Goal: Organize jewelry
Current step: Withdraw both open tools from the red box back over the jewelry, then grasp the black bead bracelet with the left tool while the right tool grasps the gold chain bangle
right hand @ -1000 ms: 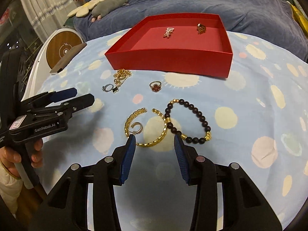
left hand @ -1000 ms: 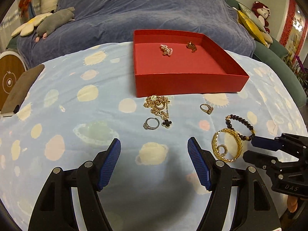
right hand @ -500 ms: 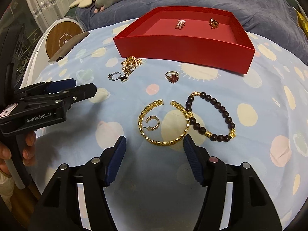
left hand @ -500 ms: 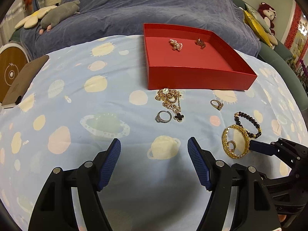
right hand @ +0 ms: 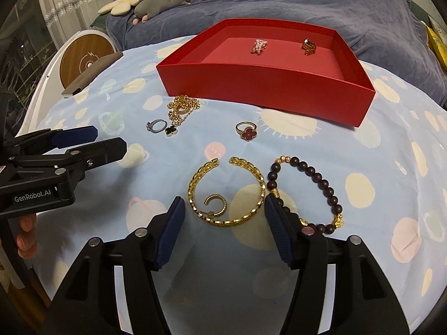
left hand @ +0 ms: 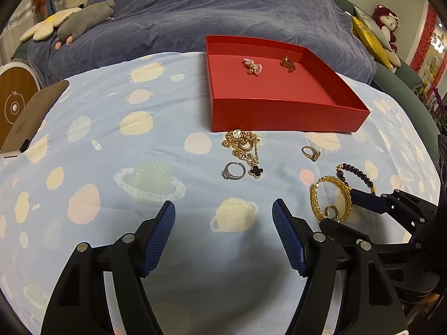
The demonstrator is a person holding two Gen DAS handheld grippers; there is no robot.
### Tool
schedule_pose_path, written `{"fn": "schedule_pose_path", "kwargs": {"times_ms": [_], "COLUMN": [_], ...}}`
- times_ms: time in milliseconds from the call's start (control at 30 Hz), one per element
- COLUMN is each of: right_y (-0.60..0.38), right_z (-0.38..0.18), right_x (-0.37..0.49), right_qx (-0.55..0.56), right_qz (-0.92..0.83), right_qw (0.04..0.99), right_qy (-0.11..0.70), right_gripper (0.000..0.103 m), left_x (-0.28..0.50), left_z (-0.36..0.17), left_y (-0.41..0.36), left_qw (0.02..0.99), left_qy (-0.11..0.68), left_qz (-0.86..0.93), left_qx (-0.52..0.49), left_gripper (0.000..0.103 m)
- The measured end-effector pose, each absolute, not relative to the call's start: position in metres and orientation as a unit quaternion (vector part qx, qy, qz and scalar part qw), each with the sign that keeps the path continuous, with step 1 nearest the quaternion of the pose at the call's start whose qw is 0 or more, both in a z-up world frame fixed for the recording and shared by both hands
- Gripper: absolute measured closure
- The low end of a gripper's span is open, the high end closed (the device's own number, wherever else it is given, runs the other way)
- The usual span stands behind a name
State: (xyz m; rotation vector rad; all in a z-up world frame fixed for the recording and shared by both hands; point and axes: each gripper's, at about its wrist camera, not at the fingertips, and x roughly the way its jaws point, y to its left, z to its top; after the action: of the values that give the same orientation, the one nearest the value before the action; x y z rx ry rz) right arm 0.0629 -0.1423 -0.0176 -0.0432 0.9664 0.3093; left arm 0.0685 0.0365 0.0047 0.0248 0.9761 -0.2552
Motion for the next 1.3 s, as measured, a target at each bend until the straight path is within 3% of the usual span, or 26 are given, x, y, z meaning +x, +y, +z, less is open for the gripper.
{"fn": "schedule_pose_path", "kwargs": {"times_ms": [600, 1300], "right_y": [-0.18, -0.266], "right_z": [0.02, 0.018], "right_x": [0.057, 0.03], "right_qx": [0.034, 0.059], "right_qz": [0.144, 0.067], "right_qw": [0.891, 0.897], "right_qy": [0.43, 0.433], "right_gripper": [0.049, 0.049], "left_x": [0.079, 0.074], "left_z": [0.0, -0.012], "left_y": [0.029, -0.088], "left_qw": [0.874, 0.853], "left_qy": [0.471, 0.468], "left_qz": [-0.117, -0.228], "left_qx": [0.007, 0.036], "left_gripper": [0.034, 0.034]}}
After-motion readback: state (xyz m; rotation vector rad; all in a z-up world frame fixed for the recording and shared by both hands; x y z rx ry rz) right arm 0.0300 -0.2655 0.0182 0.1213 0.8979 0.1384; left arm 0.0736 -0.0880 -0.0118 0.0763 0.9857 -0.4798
